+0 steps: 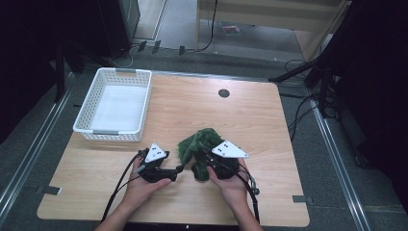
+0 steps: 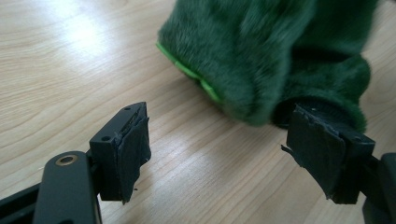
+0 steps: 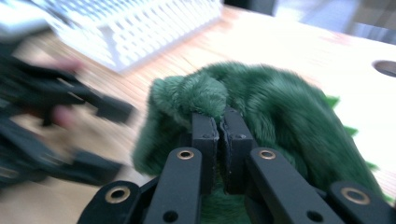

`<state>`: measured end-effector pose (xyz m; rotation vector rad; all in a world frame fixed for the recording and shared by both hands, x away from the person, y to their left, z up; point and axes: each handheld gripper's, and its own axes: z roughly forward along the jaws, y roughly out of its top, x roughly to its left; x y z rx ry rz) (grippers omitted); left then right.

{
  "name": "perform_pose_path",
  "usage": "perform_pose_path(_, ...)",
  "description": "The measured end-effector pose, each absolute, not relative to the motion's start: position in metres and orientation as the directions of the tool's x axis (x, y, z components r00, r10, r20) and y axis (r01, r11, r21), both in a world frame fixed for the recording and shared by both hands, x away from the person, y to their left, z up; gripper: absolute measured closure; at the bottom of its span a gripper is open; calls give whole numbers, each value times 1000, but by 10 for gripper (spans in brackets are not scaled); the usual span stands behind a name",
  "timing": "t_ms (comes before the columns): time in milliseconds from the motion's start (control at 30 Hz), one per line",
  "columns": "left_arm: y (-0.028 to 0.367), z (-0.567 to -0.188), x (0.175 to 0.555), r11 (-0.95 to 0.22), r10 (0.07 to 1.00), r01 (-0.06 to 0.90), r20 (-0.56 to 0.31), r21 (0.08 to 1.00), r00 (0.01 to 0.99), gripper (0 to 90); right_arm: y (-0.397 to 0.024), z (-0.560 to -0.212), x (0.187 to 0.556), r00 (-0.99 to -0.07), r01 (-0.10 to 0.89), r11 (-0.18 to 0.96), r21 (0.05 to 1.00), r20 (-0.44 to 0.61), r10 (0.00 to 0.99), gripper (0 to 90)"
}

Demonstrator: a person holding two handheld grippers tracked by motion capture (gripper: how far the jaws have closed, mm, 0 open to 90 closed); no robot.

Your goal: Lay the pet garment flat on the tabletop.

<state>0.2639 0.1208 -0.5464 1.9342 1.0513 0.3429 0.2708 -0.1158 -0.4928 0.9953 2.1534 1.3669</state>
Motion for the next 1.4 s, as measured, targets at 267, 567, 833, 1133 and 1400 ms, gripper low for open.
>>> perform_pose_path(267, 132, -536, 268, -172, 770, 519, -214, 838, 601, 568, -129, -456, 262, -752, 295, 174, 940, 115, 649, 866)
perform_pose_path(567, 165, -497, 262, 5, 679, 425, -316, 905, 663, 897, -141, -428, 255, -810, 275, 121, 954, 162, 564, 866)
perform_pose_path(833, 180, -458, 247, 108, 617, 300, -300, 948, 727, 900, -143, -414, 248, -873, 243, 92, 966, 176, 455, 856)
perform_pose_path(1133, 170, -507, 274, 38, 683, 569, -437, 821, 585, 673, -182, -485, 300, -496, 617, 86, 782, 302, 814, 788)
perform_pose_path(1400, 145, -529, 285, -34, 702, 623, -425, 781, 571, 496, -180, -463, 293, -555, 484, 53, 874, 259, 791, 500)
